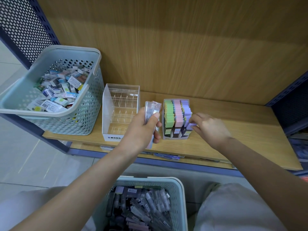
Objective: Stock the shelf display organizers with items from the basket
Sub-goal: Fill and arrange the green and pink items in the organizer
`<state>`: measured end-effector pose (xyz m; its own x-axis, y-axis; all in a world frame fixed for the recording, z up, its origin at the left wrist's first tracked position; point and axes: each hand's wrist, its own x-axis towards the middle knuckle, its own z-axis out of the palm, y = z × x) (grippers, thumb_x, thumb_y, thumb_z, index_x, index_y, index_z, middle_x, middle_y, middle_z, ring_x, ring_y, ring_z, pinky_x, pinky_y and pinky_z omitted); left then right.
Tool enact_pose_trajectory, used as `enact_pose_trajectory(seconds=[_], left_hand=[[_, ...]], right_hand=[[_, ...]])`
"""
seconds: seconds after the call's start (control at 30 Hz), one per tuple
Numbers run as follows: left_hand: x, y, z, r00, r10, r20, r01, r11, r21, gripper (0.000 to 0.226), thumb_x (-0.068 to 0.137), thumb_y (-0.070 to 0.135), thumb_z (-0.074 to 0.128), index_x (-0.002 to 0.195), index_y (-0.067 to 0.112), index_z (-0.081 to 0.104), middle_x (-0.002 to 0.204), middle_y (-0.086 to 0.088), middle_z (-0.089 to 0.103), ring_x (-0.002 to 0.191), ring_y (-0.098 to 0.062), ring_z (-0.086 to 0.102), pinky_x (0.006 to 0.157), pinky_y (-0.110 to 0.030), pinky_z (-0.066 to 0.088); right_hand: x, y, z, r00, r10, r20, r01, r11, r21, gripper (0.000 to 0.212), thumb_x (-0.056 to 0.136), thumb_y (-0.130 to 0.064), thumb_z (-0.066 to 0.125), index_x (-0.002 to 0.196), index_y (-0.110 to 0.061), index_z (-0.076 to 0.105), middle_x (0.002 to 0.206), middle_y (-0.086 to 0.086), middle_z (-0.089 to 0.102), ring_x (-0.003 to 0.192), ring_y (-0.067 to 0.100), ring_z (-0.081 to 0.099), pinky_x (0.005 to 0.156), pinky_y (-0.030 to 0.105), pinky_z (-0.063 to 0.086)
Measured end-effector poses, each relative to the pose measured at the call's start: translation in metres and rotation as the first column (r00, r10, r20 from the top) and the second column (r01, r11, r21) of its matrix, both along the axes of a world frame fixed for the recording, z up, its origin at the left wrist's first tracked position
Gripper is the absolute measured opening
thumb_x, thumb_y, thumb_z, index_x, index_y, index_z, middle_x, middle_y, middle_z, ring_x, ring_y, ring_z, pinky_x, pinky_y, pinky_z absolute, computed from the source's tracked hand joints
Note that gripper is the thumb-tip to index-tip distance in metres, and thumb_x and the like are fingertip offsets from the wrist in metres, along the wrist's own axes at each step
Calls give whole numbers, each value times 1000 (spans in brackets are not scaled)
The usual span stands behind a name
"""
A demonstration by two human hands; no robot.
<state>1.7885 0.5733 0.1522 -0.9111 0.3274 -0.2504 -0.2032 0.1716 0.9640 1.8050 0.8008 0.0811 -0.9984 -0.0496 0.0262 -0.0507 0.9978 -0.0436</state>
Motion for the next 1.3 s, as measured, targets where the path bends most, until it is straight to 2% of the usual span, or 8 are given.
enact_pose_trajectory(seconds=[0.27, 0.37, 0.53, 0.67, 0.9, 0.97, 1.1, 1.3], left_hand=[[4, -1, 6, 997, -38, 60, 37, 999, 15, 16, 100, 19, 41, 88, 21, 51, 73, 0, 57, 43, -5, 53, 41, -15, 42], [4, -3, 5, 993, -82, 80, 82, 997, -1, 16, 100, 18, 41, 94, 13, 55, 66, -2, 59, 43, -4, 56, 40, -12, 41], [4, -4, -3, 974, -211, 87, 215, 975, -46, 18, 101, 17, 40, 99, 10, 57, 63, 6, 64, 50, -6, 59, 51, -15, 48], [6, -3, -7, 968, -230, 105, 234, 972, -25, 21, 101, 19, 39, 110, 10, 56, 83, -2, 66, 58, -13, 63, 55, -22, 52], [1, -8, -7, 976, -151, 158, 154, 988, -5, 17, 102, 18, 36, 100, 16, 53, 82, -5, 59, 56, -13, 57, 55, -27, 56], [-1, -7, -10, 989, -79, 125, 82, 997, -18, 16, 101, 13, 38, 98, 14, 54, 77, -5, 56, 48, -9, 53, 47, -21, 50], [-7, -9, -16, 993, -73, -97, 54, 980, -191, 17, 98, 12, 43, 95, 20, 58, 67, 3, 51, 52, -6, 43, 49, -16, 36], [-1, -6, -23, 911, -352, -215, 266, 900, -346, 10, 97, 17, 49, 94, 20, 58, 81, -3, 61, 76, -22, 53, 74, -33, 45]], right_hand=[[-8, -21, -5, 999, -39, -5, 39, 991, 127, 35, 93, -6, 47, 126, -19, 51, 119, 0, 51, 106, 21, 52, 63, 27, 33], [-3, -37, 15, 989, -130, -70, 110, 965, -240, 27, 99, -17, 42, 123, -17, 53, 119, -2, 53, 99, 20, 57, 69, 29, 41], [7, -72, 60, 985, -113, 129, 166, 444, -880, 27, 96, -26, 49, 122, -21, 55, 100, -5, 61, 85, 10, 64, 73, 22, 54], [10, -79, 70, 982, 32, 187, 166, 337, -927, 20, 87, -8, 62, 102, -21, 61, 97, 1, 63, 67, 12, 61, 64, 16, 53], [7, -59, 79, 954, -242, 179, 218, 145, -965, 14, 87, -1, 62, 91, -14, 58, 85, 1, 60, 57, 5, 65, 59, 13, 52], [7, -53, 77, 955, -202, 216, 252, 172, -952, 13, 87, -2, 62, 89, -14, 58, 82, 2, 59, 61, 9, 67, 65, 17, 56], [15, -47, 73, 902, 130, 412, 280, 551, -786, 5, 86, -10, 65, 90, -9, 61, 62, -7, 64, 64, 8, 65, 72, 21, 53], [26, -68, 59, 858, 264, 441, 147, 696, -703, 31, 80, -7, 70, 96, -21, 48, 74, -13, 56, 65, 9, 59, 64, 27, 50]])
